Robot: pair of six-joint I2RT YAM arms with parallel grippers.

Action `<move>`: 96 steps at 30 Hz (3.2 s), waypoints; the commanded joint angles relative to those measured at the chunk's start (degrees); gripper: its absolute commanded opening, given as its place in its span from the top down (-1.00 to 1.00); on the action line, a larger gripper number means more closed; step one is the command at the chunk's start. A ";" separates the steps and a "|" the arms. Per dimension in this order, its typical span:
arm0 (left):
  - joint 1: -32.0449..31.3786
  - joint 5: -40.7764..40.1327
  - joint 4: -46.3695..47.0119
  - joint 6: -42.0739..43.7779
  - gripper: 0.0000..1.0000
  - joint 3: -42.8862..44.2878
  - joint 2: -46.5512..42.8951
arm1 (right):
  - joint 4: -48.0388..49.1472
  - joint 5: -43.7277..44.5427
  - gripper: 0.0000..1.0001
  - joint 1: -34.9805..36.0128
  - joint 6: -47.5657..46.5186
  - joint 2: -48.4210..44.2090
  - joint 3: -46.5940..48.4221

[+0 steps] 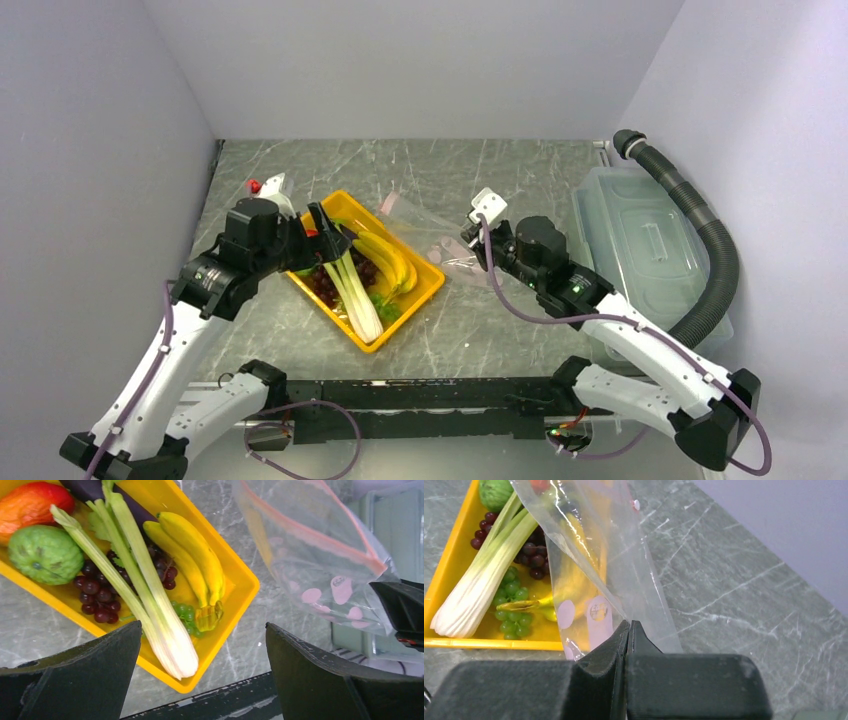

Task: Place the food in the zip-top bag and seal the zipper

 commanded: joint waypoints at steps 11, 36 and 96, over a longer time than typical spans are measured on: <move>14.28 26.96 12.95 -13.30 -0.75 -3.62 1.95 | 12.30 -8.50 1.00 0.98 -8.31 -6.24 -5.26; 16.78 39.59 22.14 -24.63 -0.37 -10.18 4.34 | 21.27 -13.01 1.00 3.47 -14.20 -9.29 -9.29; 16.93 12.72 -4.69 6.53 1.00 24.85 3.46 | 14.89 1.53 -0.16 8.55 -7.61 -6.80 -2.78</move>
